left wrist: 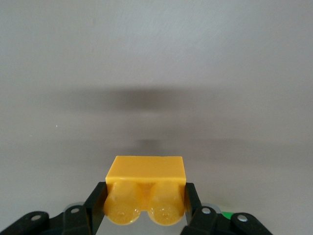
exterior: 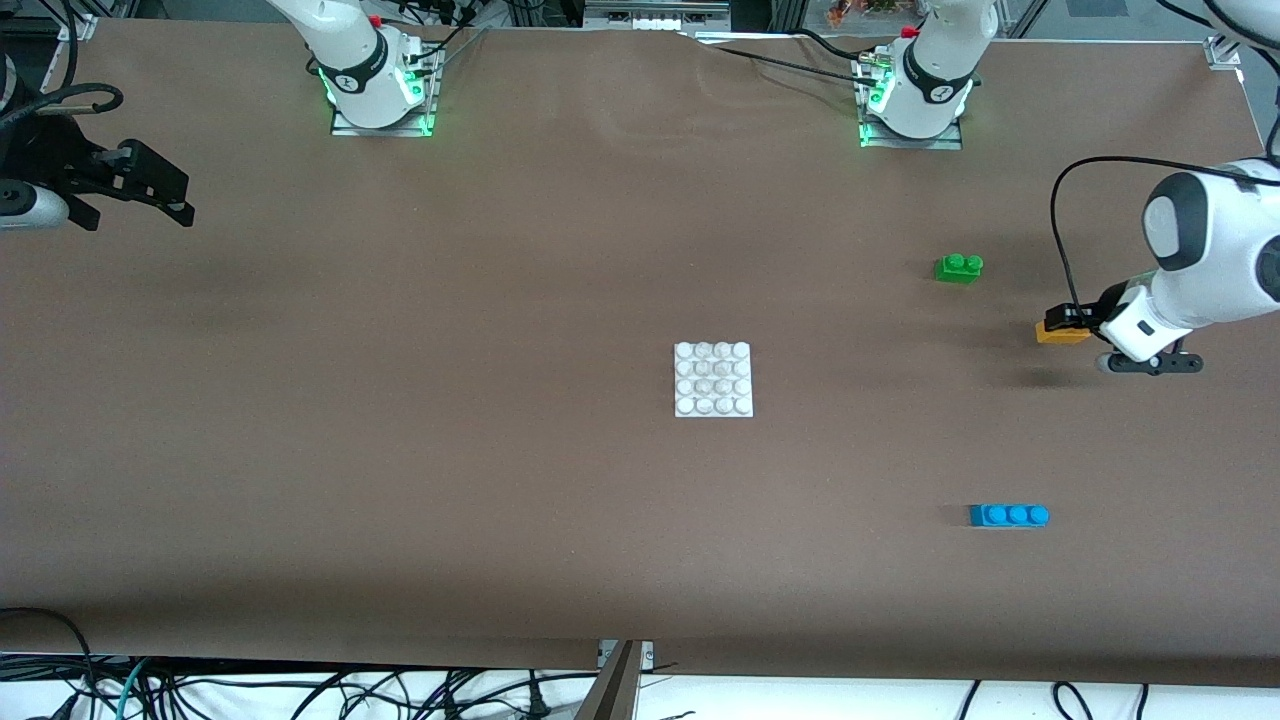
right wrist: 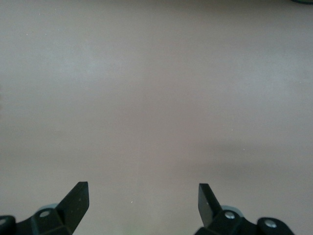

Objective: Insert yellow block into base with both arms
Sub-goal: 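Lift the yellow block and carry it over the white base plate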

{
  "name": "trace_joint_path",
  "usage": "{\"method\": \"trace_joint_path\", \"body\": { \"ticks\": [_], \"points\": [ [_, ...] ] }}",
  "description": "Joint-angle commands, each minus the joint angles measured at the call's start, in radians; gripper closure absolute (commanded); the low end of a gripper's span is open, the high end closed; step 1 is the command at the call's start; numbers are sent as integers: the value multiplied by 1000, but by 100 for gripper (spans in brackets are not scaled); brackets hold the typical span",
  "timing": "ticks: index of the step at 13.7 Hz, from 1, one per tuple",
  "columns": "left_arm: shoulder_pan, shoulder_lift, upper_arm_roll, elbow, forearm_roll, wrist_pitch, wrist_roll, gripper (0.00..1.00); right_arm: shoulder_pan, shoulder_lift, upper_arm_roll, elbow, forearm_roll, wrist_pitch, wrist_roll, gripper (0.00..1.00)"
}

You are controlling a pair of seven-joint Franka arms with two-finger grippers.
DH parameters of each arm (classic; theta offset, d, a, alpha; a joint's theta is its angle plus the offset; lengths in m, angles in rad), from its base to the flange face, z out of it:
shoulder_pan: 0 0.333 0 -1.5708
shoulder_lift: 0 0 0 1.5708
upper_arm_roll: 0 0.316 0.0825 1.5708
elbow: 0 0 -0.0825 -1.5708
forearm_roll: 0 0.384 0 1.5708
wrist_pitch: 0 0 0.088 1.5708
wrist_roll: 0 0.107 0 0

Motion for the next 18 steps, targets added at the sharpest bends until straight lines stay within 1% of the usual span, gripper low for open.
{"method": "trace_joint_path", "body": {
  "ticks": [1,3,4,5,8,10,12,14,16,18],
  "points": [
    [-2,14,-68,118,-23,-100,-90,74,-3,2,-1,12,5,6,-11,1],
    [-19,36,-137,172,-44,-106,-206,74,0,2,2,12,5,19,2,1],
    [-43,49,-164,193,-44,-106,-267,74,0,2,2,12,5,25,2,1],
    [-87,57,-172,216,-46,-106,-327,74,1,2,4,8,2,29,2,1],
    [-253,114,-172,299,-73,-108,-510,74,3,2,5,-7,1,49,2,1],
    [-356,158,-171,336,-73,-108,-607,74,3,2,7,-5,1,45,2,1],
    [-457,224,-171,384,-73,-108,-699,74,3,2,7,-2,6,48,-1,1],
    [-558,316,-166,454,-69,-108,-789,74,4,2,8,-1,5,48,2,1],
    [-618,382,-163,514,-73,-108,-823,74,4,2,8,1,6,48,2,1],
    [-677,416,-163,533,-72,-102,-861,74,4,2,10,4,12,49,3,1]
  ]
}}
